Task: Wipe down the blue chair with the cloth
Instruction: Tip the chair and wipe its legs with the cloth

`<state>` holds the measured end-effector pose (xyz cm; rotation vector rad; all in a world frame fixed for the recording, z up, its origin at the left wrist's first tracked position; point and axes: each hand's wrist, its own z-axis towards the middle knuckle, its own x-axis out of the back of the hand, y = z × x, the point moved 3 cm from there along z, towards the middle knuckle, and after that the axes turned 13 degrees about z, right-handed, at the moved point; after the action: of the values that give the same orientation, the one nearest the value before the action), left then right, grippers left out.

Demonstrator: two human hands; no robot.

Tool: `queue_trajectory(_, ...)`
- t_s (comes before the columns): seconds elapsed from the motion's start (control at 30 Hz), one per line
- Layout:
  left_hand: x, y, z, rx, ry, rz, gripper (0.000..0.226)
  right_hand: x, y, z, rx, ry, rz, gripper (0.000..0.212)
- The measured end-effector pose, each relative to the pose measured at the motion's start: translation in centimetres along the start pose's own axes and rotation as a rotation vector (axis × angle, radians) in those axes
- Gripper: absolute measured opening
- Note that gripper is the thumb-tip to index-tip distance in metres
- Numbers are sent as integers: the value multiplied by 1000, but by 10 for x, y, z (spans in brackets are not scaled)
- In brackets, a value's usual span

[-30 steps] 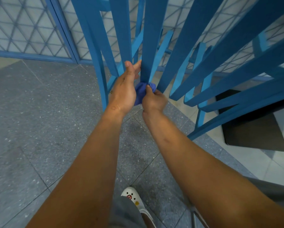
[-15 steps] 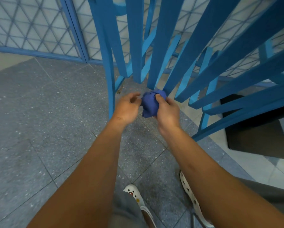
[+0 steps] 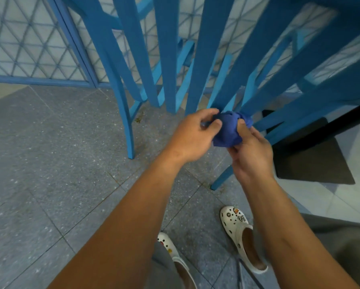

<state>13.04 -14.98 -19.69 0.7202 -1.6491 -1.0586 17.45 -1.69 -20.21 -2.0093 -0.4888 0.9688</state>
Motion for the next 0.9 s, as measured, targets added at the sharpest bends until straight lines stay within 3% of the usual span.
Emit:
queue_trajectory(0.17, -22, 48, -2, -82, 119, -115, 33, 4, -34, -7, 96, -72, 66, 23)
queue_trajectory(0.27, -31, 55, 1, -73, 205, -118, 30, 5, -32, 4, 66, -32, 115, 16)
queue_trajectory(0.5, -47, 25, 8, 54, 94, -109, 39, -3, 4, 25, -94, 68, 149, 23)
queue_trajectory(0.6, -47, 20, 9, 53, 77, -172, 42, -2, 3, 28, -86, 73, 167, 13)
queue_trajectory(0.77, -38, 22, 12, -41, 107, -221, 44, -6, -6, 22, 13, -17, 259, 21)
queue_trajectory(0.9, -38, 14, 12, -8, 121, -186, 39, -5, 14, 32, -16, 77, 171, 17)
